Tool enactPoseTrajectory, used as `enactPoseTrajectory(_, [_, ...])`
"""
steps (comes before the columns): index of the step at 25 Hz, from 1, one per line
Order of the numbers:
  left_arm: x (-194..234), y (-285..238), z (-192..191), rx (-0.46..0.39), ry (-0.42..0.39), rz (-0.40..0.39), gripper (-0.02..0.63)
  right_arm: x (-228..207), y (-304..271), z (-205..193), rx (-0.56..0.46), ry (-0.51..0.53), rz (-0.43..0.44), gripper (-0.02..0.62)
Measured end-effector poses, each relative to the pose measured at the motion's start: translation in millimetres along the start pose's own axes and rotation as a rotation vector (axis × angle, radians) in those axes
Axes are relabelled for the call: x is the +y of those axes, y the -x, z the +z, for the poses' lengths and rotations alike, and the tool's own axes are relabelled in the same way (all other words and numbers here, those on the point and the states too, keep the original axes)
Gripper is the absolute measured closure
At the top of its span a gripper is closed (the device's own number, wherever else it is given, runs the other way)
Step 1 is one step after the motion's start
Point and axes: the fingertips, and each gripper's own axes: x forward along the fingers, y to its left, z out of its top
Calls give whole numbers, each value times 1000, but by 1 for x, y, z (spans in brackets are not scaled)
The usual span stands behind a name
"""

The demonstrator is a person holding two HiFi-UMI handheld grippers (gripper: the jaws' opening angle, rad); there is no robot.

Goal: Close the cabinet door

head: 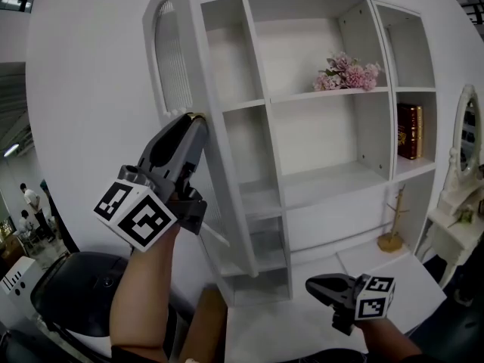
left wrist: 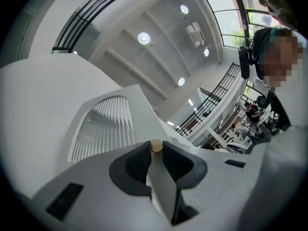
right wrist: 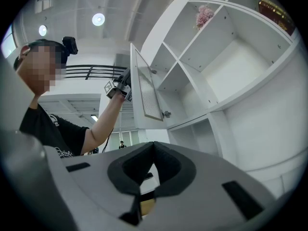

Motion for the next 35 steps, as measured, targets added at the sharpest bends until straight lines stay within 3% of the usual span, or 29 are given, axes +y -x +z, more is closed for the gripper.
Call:
enactPoseTrajectory(14, [-5,-54,-42,85,-134,55,532,-35,37,14,-43,-6,-37,588])
enactPoseTrajectory(35, [14,-115,-101,134,-275,176,531,-99,84,28,-60,-20,-63,589])
